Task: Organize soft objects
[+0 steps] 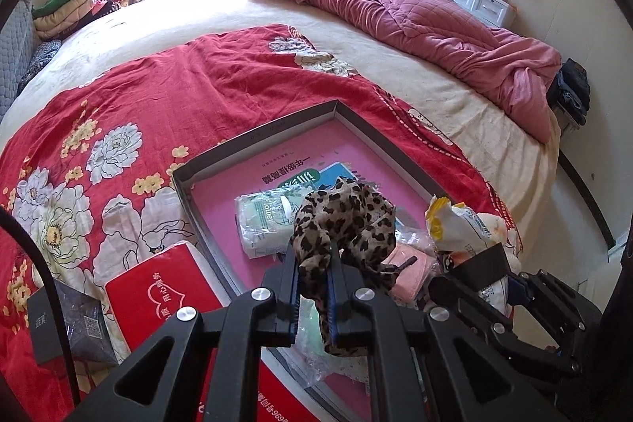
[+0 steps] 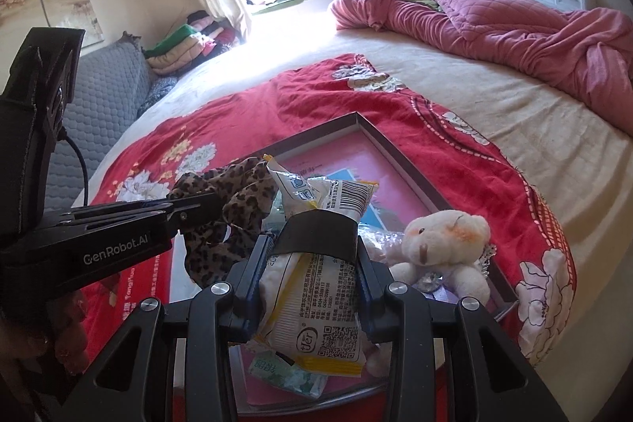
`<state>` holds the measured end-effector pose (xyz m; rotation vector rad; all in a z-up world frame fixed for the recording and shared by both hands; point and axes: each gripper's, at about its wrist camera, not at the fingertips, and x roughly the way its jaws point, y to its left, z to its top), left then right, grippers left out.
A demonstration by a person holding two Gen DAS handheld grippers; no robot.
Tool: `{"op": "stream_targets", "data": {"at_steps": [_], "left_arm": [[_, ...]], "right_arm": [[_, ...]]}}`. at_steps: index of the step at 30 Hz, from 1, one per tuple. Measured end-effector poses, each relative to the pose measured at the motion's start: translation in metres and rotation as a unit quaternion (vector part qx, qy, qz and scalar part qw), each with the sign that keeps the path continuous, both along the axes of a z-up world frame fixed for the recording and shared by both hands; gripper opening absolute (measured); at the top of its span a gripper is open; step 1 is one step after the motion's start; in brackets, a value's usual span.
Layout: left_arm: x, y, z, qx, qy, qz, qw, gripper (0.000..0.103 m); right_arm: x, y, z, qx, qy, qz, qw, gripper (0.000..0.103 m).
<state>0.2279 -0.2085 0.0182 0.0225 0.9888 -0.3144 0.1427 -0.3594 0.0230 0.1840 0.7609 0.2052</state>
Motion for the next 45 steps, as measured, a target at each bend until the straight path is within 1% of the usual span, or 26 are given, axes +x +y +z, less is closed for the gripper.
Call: {"op": "stream_targets", "data": {"at_steps": [9, 18, 25, 26, 27, 28, 30, 32, 34, 36, 38, 40, 44, 45], "left_arm": [[0.005, 0.000, -0.007, 0.002, 0.008, 0.002, 1.0000, 0.012], [0.008, 0.001, -0.012, 0.004, 0.015, 0.003, 0.9999, 0.012], [0.010, 0.001, -0.014, 0.006, 0.020, 0.006, 0.9998, 0.014], [0.010, 0.001, -0.015, 0.006, 0.022, 0.006, 0.9997, 0.014], [0.010, 0.001, -0.015, 0.007, 0.022, 0.006, 0.9997, 0.015], [0.010, 0.002, -0.016, 0.008, 0.023, 0.007, 0.9997, 0.016], [0.011, 0.002, -0.016, 0.008, 0.024, 0.006, 0.9997, 0.018], [0.011, 0.002, -0.016, 0.007, 0.025, 0.003, 0.9996, 0.023], [0.011, 0.002, -0.016, 0.011, 0.025, 0.003, 0.9996, 0.035], [0.011, 0.002, -0.015, 0.014, 0.023, 0.005, 0.9996, 0.040], [0.011, 0.004, -0.014, 0.011, 0.022, 0.007, 0.9997, 0.043], [0.010, 0.005, -0.011, 0.007, 0.019, 0.009, 0.9997, 0.051], [0.006, 0.008, -0.003, 0.001, 0.009, 0.011, 0.9999, 0.057], [0.005, 0.008, -0.001, 0.000, 0.007, 0.011, 0.9999, 0.061]], "right_arm": [[0.013, 0.001, -0.019, -0.021, 0.011, -0.009, 1.000, 0.040], [0.019, 0.004, -0.029, -0.041, 0.013, -0.003, 0.999, 0.042], [0.017, 0.004, -0.027, -0.033, 0.004, -0.001, 0.999, 0.043], [0.017, 0.004, -0.027, -0.034, 0.005, -0.001, 0.999, 0.045], [0.017, 0.005, -0.027, -0.035, 0.004, -0.001, 0.999, 0.050], [0.017, 0.006, -0.027, -0.036, 0.004, 0.001, 0.999, 0.053], [0.015, 0.007, -0.024, -0.035, 0.001, 0.002, 0.999, 0.058], [0.013, 0.008, -0.021, -0.042, -0.005, 0.003, 0.999, 0.062], [0.009, 0.007, -0.018, -0.052, -0.008, -0.002, 0.999, 0.063], [0.005, 0.004, -0.013, -0.053, -0.017, -0.009, 0.998, 0.066], [0.002, 0.000, -0.007, -0.056, -0.025, -0.018, 0.998, 0.067], [0.000, -0.005, -0.002, -0.067, -0.030, -0.038, 0.997, 0.072], [-0.004, -0.019, 0.005, -0.057, -0.037, -0.064, 0.996, 0.073], [-0.006, -0.021, 0.006, -0.057, -0.039, -0.068, 0.995, 0.073]]}}
